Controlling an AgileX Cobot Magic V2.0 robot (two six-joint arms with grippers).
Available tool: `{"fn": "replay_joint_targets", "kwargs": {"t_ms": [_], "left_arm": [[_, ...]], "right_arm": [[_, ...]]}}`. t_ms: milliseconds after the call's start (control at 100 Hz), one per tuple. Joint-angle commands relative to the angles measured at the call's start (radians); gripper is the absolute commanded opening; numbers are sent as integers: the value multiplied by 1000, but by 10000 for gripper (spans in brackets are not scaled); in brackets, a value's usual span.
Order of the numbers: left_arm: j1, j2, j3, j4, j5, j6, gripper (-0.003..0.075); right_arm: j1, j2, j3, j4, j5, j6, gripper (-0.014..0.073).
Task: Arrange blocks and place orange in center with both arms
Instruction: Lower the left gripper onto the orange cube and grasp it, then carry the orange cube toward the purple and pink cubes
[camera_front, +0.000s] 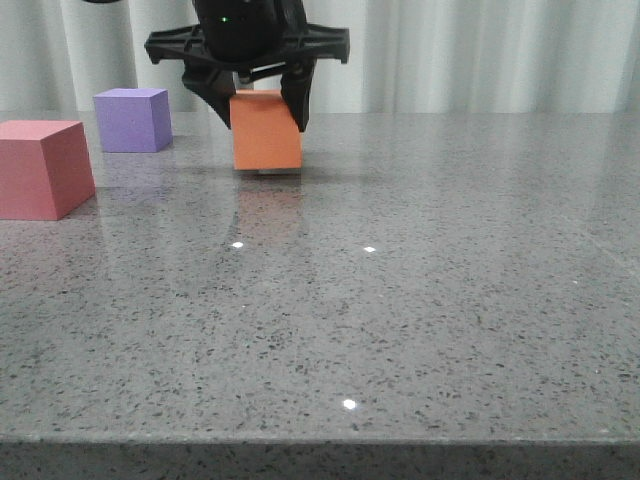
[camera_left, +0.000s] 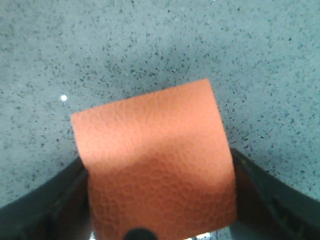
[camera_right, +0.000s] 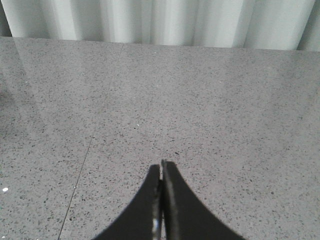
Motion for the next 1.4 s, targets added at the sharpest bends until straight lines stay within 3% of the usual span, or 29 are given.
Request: {"fn": "replay_joint_targets", "kwargs": {"t_ms": [0,270,480,660,890,1020,1390], "left_arm": [[0,-69,-68,17,15,32,295],[10,-184,-79,10,87,175,295],[85,-277,4,2,73,223,295],[196,-318,103,-82,11,320,295],[315,-318,161,-99,-47,350,295],[338,-318,179,-150,-74,426,295],[344,-318,313,-150,-189,428,295]], "right_arm": [[-6,-3,-26,-9,-79,-9,-88],[-6,-3,-26,-9,-79,-9,-88],[-6,-3,-26,-9,-79,-9,-88],[-6,-3,-26,-9,-79,-9,-88],[-6,-3,-26,-9,-79,-9,-88],[-6,-3,-26,-9,-79,-9,-88],[-6,-3,-26,-9,-79,-9,-88]]}}
